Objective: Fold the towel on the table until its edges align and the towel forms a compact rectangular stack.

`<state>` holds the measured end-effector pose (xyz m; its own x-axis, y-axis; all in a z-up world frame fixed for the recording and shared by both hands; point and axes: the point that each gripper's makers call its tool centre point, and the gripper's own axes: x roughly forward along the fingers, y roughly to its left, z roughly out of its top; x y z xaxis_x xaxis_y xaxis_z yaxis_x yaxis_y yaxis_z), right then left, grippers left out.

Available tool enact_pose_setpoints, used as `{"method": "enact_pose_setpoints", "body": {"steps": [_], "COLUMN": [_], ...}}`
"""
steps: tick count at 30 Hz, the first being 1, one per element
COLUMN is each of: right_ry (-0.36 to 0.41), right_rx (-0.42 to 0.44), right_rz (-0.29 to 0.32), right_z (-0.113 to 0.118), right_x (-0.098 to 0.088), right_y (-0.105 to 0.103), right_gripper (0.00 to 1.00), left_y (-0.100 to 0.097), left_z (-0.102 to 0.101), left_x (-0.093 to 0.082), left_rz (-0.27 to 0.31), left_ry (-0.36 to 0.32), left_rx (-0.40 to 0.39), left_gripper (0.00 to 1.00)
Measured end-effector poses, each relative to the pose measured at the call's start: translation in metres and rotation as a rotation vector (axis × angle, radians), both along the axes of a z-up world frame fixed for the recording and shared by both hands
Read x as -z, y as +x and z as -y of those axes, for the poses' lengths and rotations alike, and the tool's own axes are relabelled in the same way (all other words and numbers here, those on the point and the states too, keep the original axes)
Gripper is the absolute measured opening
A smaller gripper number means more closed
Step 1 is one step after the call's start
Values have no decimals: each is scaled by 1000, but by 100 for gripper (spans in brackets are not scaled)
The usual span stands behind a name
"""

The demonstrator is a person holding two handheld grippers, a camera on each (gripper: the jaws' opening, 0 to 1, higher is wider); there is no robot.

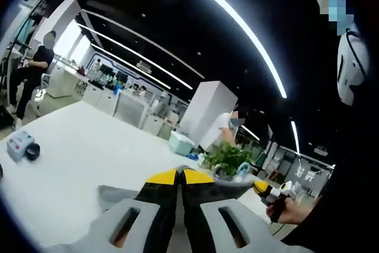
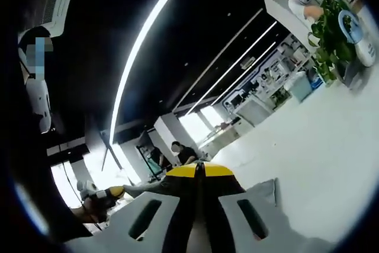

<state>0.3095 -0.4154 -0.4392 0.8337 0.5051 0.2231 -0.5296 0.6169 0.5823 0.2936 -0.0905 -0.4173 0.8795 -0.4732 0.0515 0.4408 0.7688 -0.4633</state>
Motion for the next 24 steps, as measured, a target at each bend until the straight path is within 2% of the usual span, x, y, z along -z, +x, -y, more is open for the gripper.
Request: {"method": "enact_pose_setpoints", "body": {"steps": [3,7,12,17,24], "right_ry": [10,9,24,31,66], "right_rx": [-7,-14,-26,-35,-37], "right_rz": [18,28,34,28,-17], "right_z": [0,0,-1,-2,-1], "right_x": [-6,-11,-13,-10,6], "right_y": [-1,-2,-2,0,5], "right_gripper": [0,0,0,0,0], "left_y": [-1,-2,-3,-5,-4], "left_z": [-1,-2,-5,-6,-6], "left_x": [-4,-6,-8,-4,6], "left_rz": [12,22,36,22,-10], "left_ry": [-18,1,-14,-16,5], "left_rx": [-3,-12,-22,-30,-25], "left_gripper": [2,2,2,2,2]}}
